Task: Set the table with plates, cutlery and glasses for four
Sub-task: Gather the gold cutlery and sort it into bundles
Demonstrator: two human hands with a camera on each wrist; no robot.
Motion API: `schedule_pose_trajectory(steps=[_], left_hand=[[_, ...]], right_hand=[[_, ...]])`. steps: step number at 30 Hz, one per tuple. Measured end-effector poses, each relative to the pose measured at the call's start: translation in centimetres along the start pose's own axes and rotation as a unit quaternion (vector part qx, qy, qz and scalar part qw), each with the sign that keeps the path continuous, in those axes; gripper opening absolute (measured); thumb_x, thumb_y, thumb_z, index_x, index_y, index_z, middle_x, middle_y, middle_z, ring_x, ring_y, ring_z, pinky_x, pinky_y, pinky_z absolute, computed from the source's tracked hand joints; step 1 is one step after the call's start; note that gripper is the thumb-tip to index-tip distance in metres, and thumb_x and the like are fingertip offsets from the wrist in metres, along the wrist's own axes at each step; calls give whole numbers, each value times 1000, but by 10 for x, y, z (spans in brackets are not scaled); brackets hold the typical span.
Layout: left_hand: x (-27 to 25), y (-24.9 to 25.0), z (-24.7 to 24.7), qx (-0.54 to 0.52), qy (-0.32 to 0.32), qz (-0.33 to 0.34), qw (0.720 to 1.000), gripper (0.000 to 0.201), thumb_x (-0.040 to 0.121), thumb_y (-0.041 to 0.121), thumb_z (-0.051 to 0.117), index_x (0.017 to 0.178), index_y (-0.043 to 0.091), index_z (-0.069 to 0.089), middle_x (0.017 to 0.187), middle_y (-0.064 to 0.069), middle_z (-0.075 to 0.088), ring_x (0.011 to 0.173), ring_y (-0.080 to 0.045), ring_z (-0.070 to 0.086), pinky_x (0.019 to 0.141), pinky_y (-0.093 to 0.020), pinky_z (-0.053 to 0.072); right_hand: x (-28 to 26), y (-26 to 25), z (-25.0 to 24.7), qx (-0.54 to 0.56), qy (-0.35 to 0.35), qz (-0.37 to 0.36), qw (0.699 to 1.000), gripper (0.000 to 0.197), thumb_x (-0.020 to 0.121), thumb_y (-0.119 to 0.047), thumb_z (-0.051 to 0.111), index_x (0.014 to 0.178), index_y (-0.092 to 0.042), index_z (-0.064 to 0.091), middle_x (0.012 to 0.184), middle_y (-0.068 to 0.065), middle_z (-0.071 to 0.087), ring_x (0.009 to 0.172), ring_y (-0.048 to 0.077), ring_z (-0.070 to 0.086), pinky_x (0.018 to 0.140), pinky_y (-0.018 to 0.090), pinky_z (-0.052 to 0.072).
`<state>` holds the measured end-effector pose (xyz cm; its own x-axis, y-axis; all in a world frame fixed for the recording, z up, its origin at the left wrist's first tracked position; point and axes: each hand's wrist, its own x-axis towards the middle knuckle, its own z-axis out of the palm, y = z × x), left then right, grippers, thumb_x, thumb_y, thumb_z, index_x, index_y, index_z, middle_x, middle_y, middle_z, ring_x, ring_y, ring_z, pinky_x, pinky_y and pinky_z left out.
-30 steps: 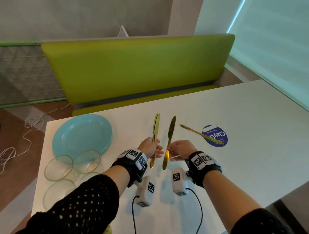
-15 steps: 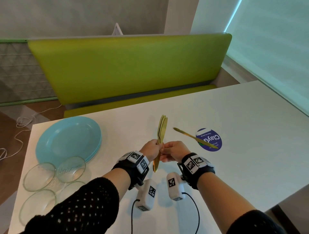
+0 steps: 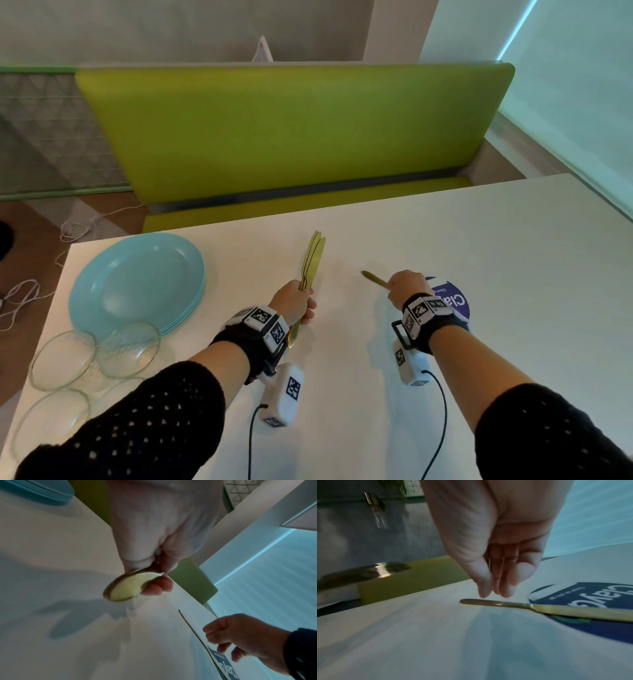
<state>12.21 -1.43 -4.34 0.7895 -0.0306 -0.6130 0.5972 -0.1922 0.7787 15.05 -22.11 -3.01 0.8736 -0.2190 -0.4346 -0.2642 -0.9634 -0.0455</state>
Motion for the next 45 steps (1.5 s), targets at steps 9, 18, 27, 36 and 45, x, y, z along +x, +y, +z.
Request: schedule_pose_trajectory(steps=[9,18,27,36,45], left_hand=[[1,5,3,-3,5,2,1000,15,99,8,29,99,6,44,71,-6,50,54,-17,44,50,-26,37],[-5,3,-2,-17,5,-2,1000,14,100,11,34,91,9,45,71,-5,51,54,-16,45,51,-26,39],[-16,-10,-5,-36,3,-12,999,18,100,11,36,85,9,44,71,-6,49,54,-16,44,51,-25,38],[-32,-28,-16,-33,2,-24,999,15,98,7,36,87,10,45,73,-6,51,56,-16,46,52,-25,39],[-61,-38,-42,35,8,15,999,18,95,0,32,105,7,45,80,-6,56,62,-16,51,59,-26,45]], right_hand=[[19,5,16,-68,14,24,997,22,93,-13,49,109,-8,65,103,8,66,94,23,65,75,30,52],[28,7,14,-140,36,-4,989,22,94,-14,50,110,-9,64,106,7,67,99,22,65,75,28,50],[21,5,15,-161,28,-40,986,22,91,-16,51,107,-10,64,103,7,67,96,22,65,71,26,48],[-5,-4,36,-72,71,15,995,26,93,-20,47,112,-9,60,109,10,65,106,26,59,80,35,50],[-83,-34,31,-226,138,-174,948,31,94,-8,36,118,-12,54,118,7,59,115,26,47,94,34,37]])
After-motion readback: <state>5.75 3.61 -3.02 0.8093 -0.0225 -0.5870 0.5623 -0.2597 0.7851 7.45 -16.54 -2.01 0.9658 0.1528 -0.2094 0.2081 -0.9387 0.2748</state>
